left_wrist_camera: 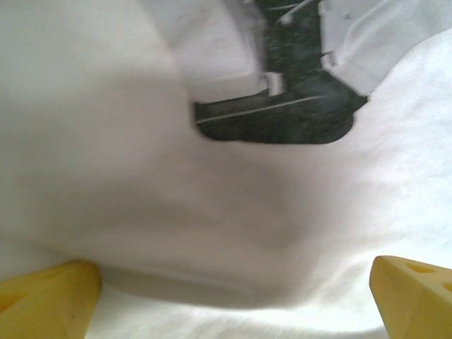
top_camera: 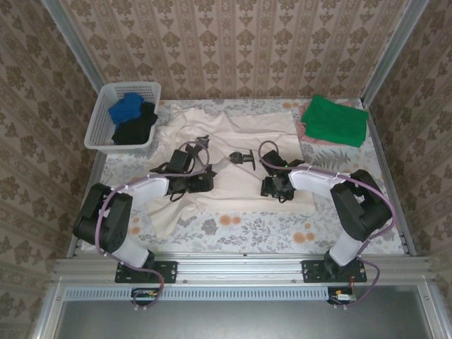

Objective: Fold and stack the t-shirts

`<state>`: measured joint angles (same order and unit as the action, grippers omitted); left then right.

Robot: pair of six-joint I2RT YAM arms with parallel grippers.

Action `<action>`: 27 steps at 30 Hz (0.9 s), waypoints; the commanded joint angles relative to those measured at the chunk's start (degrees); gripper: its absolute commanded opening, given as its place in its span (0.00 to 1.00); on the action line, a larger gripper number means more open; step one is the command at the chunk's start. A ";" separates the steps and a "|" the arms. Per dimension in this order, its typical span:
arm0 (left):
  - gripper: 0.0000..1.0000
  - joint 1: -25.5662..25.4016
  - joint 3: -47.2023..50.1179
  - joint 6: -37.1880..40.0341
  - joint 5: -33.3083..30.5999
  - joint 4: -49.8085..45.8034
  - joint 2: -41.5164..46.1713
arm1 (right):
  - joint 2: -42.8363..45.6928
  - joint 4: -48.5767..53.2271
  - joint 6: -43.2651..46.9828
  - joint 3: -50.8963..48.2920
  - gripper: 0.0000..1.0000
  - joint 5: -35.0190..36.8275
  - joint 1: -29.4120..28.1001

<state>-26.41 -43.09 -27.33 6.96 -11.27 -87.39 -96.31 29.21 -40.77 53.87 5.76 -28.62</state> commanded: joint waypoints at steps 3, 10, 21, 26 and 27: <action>1.00 6.64 3.83 1.67 -3.29 -7.91 13.62 | 3.67 3.84 0.50 -5.43 0.65 -3.76 6.60; 1.00 8.84 7.03 2.46 -7.15 -11.33 26.95 | 7.11 8.19 5.01 -1.75 0.67 -0.58 9.34; 0.91 14.19 10.65 0.35 -2.92 -6.84 20.24 | 13.34 -28.49 34.48 -4.82 0.63 -11.08 -26.30; 0.91 18.22 9.45 1.13 -1.86 -6.74 18.58 | 1.00 -31.64 41.18 1.21 0.53 -15.78 -35.25; 0.91 18.87 9.19 1.31 -1.60 -7.00 18.49 | -1.49 -30.38 42.17 3.27 0.52 -16.23 -36.19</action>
<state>-9.32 -32.49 -26.37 3.77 -18.65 -68.60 -92.62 1.37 -5.67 53.15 -6.09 -62.89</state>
